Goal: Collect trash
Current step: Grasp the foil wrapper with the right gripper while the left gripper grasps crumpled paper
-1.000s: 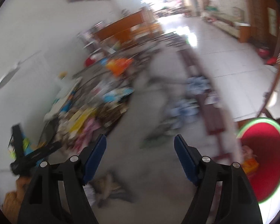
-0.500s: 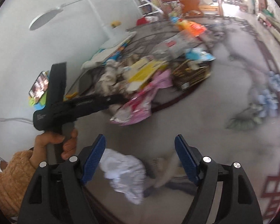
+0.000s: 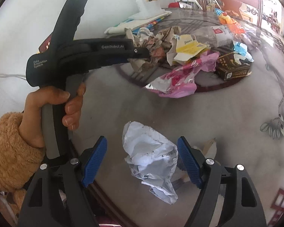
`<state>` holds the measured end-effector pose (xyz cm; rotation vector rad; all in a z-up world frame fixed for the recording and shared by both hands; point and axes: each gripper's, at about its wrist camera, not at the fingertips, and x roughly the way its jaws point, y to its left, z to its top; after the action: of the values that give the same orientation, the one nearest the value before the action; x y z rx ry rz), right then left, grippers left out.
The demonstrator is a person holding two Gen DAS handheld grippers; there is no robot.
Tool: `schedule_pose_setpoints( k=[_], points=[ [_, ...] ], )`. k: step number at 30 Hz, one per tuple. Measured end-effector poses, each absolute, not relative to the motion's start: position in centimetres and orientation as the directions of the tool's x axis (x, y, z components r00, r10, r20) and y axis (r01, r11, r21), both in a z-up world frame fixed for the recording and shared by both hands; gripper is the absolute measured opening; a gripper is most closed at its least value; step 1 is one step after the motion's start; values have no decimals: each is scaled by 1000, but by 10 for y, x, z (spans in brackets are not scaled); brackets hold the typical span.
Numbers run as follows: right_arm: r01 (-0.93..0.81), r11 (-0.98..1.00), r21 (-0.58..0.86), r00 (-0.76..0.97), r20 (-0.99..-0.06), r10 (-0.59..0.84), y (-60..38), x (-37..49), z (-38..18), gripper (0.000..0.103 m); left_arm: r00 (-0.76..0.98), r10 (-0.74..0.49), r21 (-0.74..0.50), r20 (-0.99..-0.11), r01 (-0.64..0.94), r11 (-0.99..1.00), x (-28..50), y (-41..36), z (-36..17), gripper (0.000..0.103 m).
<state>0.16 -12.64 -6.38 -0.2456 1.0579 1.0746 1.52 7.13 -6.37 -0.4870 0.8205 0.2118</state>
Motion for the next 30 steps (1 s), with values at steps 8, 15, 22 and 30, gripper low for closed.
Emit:
schedule_pose_setpoints(
  k=[8, 15, 22, 30],
  points=[
    [-856, 475, 206, 100, -835, 542, -123, -9, -68, 61, 665, -6, -334, -746, -367, 868, 15, 71, -65, 40],
    [-862, 470, 191, 131, -812, 569, -126, -9, -60, 45, 666, -2, -333, -746, -371, 867, 13, 71, -66, 40],
    [-794, 558, 240, 202, -763, 614, -140, 15, -44, 45, 673, 29, -303, -739, -371, 878, 10, 65, -63, 40],
    [-712, 651, 263, 319, -705, 634, -162, 40, -30, 46, 683, 74, -245, -726, -357, 901, 7, 57, -56, 40]
  ],
)
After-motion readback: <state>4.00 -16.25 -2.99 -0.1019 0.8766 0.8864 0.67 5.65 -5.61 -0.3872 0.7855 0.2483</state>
